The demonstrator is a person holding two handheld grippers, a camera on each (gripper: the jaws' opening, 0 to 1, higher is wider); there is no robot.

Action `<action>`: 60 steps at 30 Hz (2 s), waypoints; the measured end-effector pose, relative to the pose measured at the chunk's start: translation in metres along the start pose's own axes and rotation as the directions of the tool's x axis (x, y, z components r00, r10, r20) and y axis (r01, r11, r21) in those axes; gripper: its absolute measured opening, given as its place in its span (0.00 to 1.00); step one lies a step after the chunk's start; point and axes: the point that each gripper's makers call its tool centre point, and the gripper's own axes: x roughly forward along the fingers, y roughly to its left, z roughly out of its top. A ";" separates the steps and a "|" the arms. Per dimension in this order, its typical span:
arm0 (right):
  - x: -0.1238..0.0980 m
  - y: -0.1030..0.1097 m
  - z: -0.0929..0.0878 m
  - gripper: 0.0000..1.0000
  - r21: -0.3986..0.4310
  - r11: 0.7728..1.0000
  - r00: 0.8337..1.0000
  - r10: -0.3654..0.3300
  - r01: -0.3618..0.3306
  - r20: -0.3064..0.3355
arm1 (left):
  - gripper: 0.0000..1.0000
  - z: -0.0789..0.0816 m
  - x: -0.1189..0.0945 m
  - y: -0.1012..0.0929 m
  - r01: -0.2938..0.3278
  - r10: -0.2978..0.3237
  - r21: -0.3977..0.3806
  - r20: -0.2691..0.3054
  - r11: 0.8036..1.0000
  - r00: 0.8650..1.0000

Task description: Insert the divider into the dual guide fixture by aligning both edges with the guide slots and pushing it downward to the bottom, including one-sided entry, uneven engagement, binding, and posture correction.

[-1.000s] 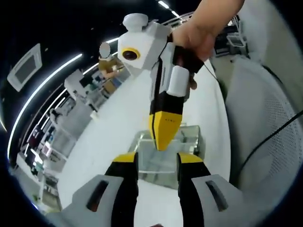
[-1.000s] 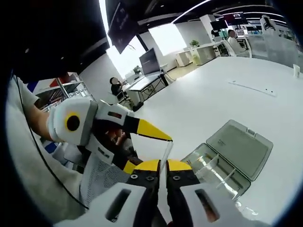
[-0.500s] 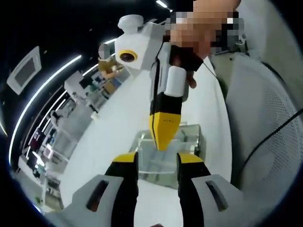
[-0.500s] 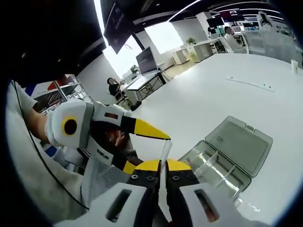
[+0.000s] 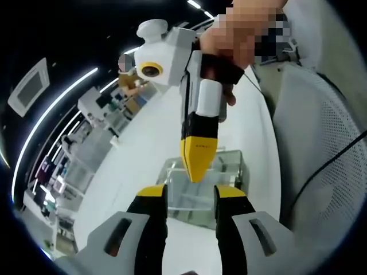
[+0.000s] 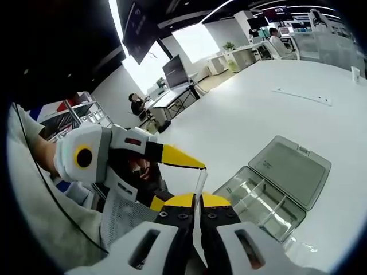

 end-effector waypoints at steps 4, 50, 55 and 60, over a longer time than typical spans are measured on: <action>0.000 0.000 0.000 0.00 -0.004 1.000 1.000 -0.002 0.002 0.001 | 0.29 0.000 0.000 0.000 -0.001 0.001 -0.004 0.002 1.000 1.000; -0.013 0.003 -0.001 0.00 -0.216 0.976 1.000 -0.001 -0.003 -0.020 | 0.27 0.002 -0.009 0.009 0.085 -0.081 -0.121 0.038 0.989 0.996; -0.013 0.005 -0.004 0.00 -0.285 0.958 0.999 0.001 -0.014 -0.044 | 0.26 0.002 -0.011 0.008 0.134 -0.128 -0.147 0.048 0.980 0.991; -0.014 0.008 -0.005 0.00 -0.337 0.941 0.999 0.014 -0.029 -0.046 | 0.22 0.005 -0.013 0.004 0.204 -0.197 -0.166 0.056 0.965 0.979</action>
